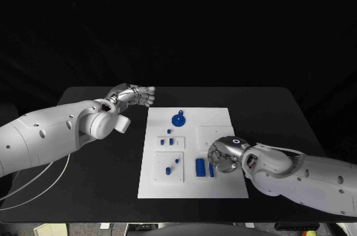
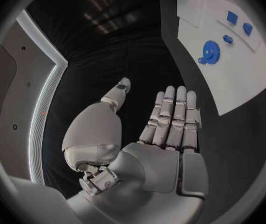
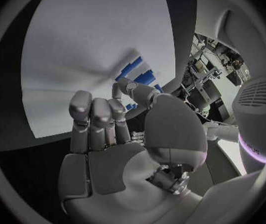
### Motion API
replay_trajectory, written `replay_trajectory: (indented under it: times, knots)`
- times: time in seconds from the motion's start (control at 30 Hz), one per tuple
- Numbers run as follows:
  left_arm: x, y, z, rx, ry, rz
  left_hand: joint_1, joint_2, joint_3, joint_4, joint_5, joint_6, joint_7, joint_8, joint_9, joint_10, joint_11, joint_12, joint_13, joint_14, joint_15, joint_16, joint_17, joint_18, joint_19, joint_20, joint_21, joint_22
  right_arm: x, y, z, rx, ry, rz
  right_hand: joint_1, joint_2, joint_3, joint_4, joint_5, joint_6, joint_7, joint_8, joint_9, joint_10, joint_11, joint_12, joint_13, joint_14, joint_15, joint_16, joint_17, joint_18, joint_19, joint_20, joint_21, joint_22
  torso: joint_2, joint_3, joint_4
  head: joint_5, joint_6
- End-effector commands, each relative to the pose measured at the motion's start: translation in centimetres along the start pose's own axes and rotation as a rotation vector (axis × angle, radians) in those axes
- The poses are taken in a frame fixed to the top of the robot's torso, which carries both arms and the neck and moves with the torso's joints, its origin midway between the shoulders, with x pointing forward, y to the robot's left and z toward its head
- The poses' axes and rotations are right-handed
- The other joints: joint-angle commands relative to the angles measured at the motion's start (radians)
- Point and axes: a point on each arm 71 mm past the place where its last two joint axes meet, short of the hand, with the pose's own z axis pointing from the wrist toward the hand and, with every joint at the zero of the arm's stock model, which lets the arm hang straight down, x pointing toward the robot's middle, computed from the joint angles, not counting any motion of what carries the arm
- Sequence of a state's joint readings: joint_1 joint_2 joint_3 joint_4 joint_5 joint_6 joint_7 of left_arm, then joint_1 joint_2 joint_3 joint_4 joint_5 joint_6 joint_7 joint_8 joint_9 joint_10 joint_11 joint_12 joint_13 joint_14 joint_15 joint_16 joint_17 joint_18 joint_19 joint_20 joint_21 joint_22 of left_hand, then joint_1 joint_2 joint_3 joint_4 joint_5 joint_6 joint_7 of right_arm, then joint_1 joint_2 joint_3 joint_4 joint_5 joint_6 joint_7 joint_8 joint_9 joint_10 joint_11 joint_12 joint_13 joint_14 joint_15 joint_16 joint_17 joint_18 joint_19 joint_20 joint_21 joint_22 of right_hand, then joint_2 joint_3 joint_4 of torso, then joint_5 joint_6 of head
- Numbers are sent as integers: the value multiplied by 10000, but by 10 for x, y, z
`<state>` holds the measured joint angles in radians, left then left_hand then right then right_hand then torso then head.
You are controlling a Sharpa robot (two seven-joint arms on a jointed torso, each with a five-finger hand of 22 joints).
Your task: Assemble the parts on the task board
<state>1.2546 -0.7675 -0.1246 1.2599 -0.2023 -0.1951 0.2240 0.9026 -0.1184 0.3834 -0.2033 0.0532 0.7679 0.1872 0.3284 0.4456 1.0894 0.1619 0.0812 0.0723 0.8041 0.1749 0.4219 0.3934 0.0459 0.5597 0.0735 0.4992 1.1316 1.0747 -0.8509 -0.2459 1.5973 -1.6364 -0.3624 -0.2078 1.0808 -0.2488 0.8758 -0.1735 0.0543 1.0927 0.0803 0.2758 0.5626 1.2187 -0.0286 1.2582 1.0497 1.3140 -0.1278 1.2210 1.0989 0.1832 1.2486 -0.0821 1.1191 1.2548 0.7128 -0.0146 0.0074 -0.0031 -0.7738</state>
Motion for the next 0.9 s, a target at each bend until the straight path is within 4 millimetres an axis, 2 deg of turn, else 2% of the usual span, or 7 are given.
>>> replay_trajectory:
  times: [0.03, 0.17, 0.4, 0.47, 0.57, 0.7, 0.9]
  knots:
    - [2, -2, 1, 114, 153, -4, 26, 106, 13, -55, -27, -15, 55, 7, -15, 65, -12, -61, -9, 47, -23, 37, 16, 188, 35, -10, -37, 14, -5, -3, -5, 49, -663, 853, -51, -174, 22, 165, -43, 9, -7, 9, -41, -59, -19, -121, -110, -23, -61, -56, 1, 786, 6, -17, -2, -32, -5, 2, -5, -10, 45]
    - [2, -2, 2, 144, 112, 11, 23, 105, 12, -55, -27, -15, 55, 7, -16, 64, -11, -62, -10, 47, -22, 36, 16, 187, 35, -10, -39, 15, -21, -14, -7, 662, -1208, 2620, -125, -345, 59, 387, -33, -297, 84, -158, -147, -263, 61, -349, -345, -55, -3, -164, -39, 786, -41, 3, -83, -87, -28, -6, -11, -4, 98]
    - [0, -2, 8, 239, -70, -57, 20, 109, 8, -61, -26, -1, 48, 17, -15, 59, -9, -68, -11, 26, -16, 24, 13, 181, 21, -6, -53, 20, -63, -37, 5, 893, -1794, 5322, -436, -272, -635, 267, 503, -921, 323, -457, -341, -389, 287, -356, -290, -47, 200, -239, -11, 786, -72, -5, -121, -121, -88, -30, -66, -71, 473]
    - [2, -2, 12, 311, -91, -69, 25, 119, 10, -65, -26, -2, 46, 17, -16, 56, -7, -70, -12, 18, -14, 19, 12, 180, 17, -5, -58, 22, -71, -46, 10, 720, -1917, 5762, -471, -228, -781, 222, 592, -963, 338, -466, -357, -429, 301, -361, -280, -63, 214, -261, -2, 786, -107, 1, -139, -126, -129, -45, -71, -189, 512]
    - [-1, -3, 15, 428, -208, -82, 34, 158, 14, -74, -25, -10, 49, 14, -20, 50, -3, -75, -13, 6, -9, 12, 10, 177, 12, -3, -66, 29, -86, -67, 24, 828, -2423, 6343, -217, 21, -835, -28, 652, -996, 333, -458, -371, -502, 293, -372, -264, -113, 200, -318, 8, 786, -192, -17, -200, -146, -239, -81, -80, -261, 799]
    - [-8, -3, 21, 469, -254, 39, 2, 172, -16, -83, -30, -38, 53, 1, -29, 31, 6, -88, -17, -11, -1, 0, 7, 171, 7, 5, -76, 39, -105, -101, 46, 1439, -3349, 7848, -313, 269, -1090, -251, 951, -1169, 425, -502, -428, -969, 389, -711, -395, -572, 316, -792, -162, 746, -762, 241, -605, -264, -438, -114, -119, -280, 1228]
    - [-23, -6, 29, 638, -801, -79, -77, 125, -95, -137, -36, -117, -64, -19, -43, -181, 0, -153, -44, -250, 53, -152, -46, 154, -119, 59, -179, 56, -127, -130, 70, 1779, -4381, 9443, -733, 973, -1687, -993, 1605, -1530, 673, -554, -469, -2497, 670, -2177, -1315, -2025, 655, -2622, -1110, 580, -2491, 901, -2323, -1011, -699, -79, -131, -263, 1918]
